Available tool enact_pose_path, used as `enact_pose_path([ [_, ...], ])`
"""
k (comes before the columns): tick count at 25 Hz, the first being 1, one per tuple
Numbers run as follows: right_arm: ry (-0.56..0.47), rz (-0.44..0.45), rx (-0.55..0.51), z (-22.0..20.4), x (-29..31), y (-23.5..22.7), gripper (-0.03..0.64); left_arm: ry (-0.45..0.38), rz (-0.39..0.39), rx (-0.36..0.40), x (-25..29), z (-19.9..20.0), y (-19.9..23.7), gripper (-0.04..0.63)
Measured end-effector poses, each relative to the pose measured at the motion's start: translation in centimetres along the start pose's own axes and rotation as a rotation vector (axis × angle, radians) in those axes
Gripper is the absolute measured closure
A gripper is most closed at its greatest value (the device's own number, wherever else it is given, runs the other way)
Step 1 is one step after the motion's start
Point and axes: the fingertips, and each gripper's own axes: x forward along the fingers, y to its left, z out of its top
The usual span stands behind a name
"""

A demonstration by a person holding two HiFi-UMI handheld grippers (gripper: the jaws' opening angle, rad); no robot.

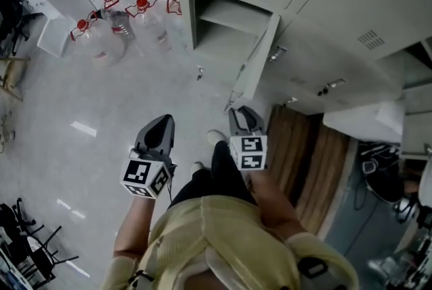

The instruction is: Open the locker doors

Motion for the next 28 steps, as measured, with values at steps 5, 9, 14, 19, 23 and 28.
enact_pose_path([
  [5, 0.006, -0.059, 0.03, -1.3, -1.8, -2.6, 0.5, 0.018, -0.051, 0.017, 1.3, -0.2, -1.6, 0.603],
  [9, 0.012, -0.104, 0.043, -2.0, -2.9, -4.5, 0.5, 0.026, -0.074, 0.026, 2.0, -0.3, -2.4, 0.603],
  [14, 0.019, -0.157, 0.052, -2.6, -4.0, -6.7, 0.502, 0.029, -0.097, 0.028, 2.7, -0.4, -3.4, 0.603],
  [19, 0.013, -0.191, 0.071, -2.4, -4.9, -7.8, 0.502, 0.029, -0.106, 0.028, 3.0, -0.5, -4.0, 0.603],
  [23, -0.005, -0.217, 0.083, -2.0, -5.8, -8.8, 0.502, 0.026, -0.118, 0.032, 3.2, -0.4, -4.6, 0.603],
  [28, -0.023, -0.242, 0.092, -1.7, -7.7, -9.3, 0.502, 0.019, -0.132, 0.039, 3.2, -0.1, -5.0, 0.603],
])
